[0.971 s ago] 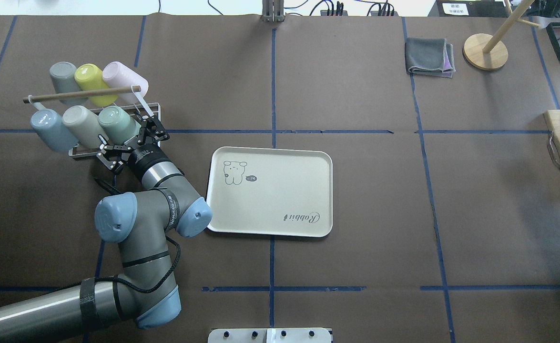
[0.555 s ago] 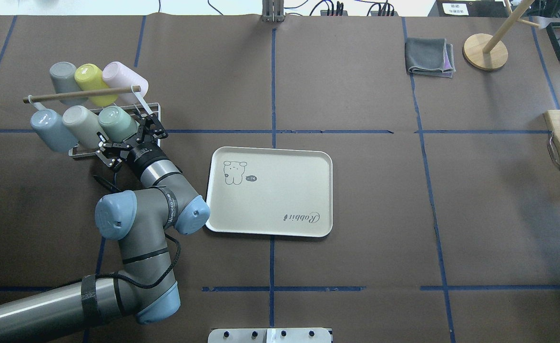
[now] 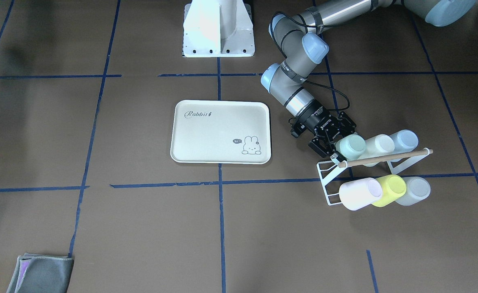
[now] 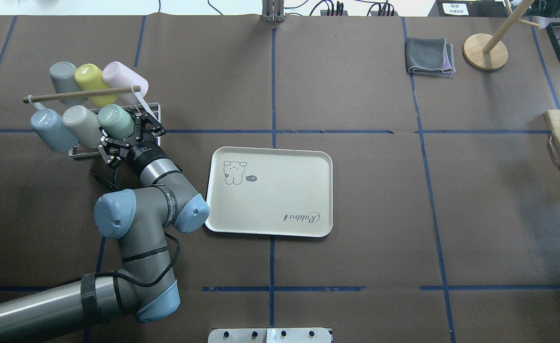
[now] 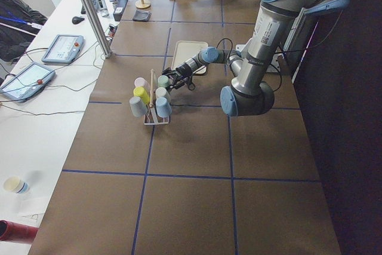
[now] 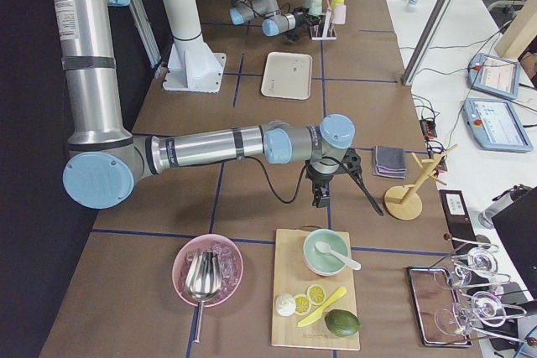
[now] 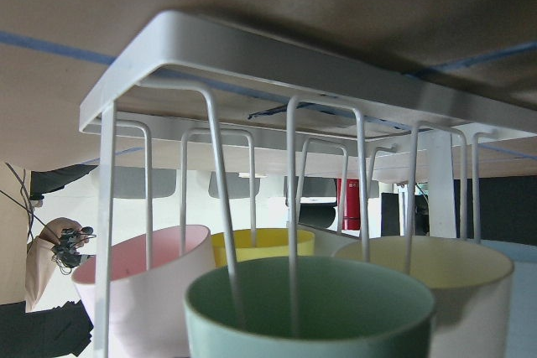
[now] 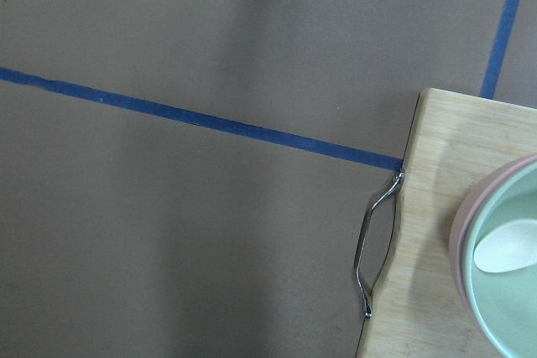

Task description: Pick up and place green cup on tray

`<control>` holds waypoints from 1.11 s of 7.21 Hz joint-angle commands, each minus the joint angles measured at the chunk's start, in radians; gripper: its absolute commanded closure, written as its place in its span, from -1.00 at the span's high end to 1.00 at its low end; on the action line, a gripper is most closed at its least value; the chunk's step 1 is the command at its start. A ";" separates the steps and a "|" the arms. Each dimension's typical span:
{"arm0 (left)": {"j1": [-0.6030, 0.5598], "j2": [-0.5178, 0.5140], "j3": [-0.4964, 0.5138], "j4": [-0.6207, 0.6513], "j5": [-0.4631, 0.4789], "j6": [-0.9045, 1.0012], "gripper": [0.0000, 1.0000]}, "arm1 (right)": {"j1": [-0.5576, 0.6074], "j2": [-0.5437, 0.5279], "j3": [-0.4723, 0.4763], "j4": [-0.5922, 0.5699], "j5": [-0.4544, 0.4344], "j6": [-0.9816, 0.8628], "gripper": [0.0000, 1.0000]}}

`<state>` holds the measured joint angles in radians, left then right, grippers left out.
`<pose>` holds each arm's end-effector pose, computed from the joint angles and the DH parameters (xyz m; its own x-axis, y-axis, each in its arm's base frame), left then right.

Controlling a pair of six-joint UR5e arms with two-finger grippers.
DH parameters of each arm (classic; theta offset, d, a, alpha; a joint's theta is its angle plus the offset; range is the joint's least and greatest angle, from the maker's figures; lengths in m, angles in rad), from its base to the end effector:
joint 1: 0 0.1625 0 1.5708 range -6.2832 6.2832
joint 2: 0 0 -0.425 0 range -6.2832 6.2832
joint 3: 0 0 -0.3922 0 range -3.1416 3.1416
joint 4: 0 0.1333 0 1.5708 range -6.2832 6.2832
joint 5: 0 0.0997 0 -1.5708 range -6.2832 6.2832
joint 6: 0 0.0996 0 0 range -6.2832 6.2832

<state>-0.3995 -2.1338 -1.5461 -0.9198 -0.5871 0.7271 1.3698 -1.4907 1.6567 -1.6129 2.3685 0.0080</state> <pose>0.5206 -0.4545 0.3869 -0.5119 0.6654 0.5433 -0.7698 -0.0747 -0.6339 -0.0447 -0.5301 0.5780 0.6682 -0.2183 0.7112 0.1928 0.9741 0.1179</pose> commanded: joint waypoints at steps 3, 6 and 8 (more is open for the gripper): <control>-0.045 0.000 -0.061 0.010 0.009 0.012 -0.06 | 0.000 0.010 0.002 0.002 -0.003 0.001 1.00; -0.050 0.005 -0.118 0.041 0.009 0.017 -0.05 | 0.000 0.020 0.000 0.001 -0.003 0.000 1.00; -0.054 0.012 -0.156 0.064 0.010 0.017 -0.05 | 0.000 0.018 0.002 0.001 -0.005 0.000 1.00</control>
<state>-0.4509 -2.1249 -1.6757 -0.8729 -0.5779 0.7439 1.3696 -1.4721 1.6576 -1.6117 2.3650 0.0077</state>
